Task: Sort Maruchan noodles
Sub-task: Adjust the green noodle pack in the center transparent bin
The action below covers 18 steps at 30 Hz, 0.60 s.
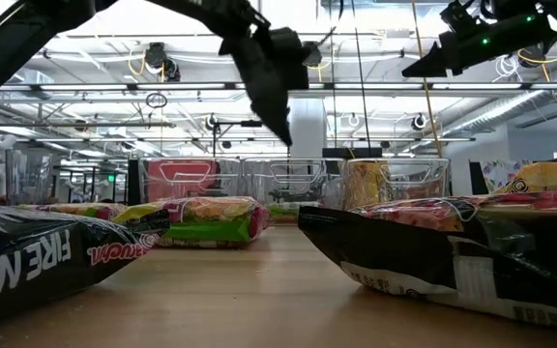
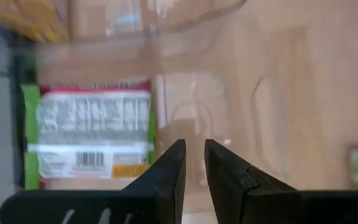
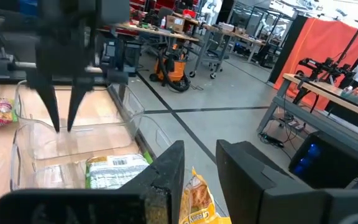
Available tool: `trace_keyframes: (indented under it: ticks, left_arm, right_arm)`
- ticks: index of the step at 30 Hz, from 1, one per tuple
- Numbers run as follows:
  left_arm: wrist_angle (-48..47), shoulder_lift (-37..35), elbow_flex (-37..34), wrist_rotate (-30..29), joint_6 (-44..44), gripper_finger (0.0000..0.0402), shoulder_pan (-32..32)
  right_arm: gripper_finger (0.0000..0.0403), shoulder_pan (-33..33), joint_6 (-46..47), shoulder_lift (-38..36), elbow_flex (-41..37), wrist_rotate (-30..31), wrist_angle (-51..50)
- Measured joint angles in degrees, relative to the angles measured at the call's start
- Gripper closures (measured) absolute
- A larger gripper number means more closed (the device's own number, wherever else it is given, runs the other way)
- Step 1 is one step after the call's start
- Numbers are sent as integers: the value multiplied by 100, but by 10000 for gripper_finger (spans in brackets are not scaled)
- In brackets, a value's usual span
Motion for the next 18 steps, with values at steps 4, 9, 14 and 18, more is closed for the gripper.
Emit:
trace_keyframes:
  ticks: [4, 9, 14, 18]
  left_arm:
    - [323, 17, -489, -158, -45, 334, -5]
    - [770, 9, -1005, -365, -6, 334, -16]
    - [1017, 4, -1250, -718, 131, 334, -12]
    - [1150, 4, -1422, -970, 261, 334, -10]
  right_arm:
    - [314, 0, -4, 0, 1, 1, 0]
    - [314, 0, -4, 0, -1, 1, 1]
    - [314, 0, -4, 0, 1, 1, 2]
    - [314, 0, -4, 0, -1, 1, 3]
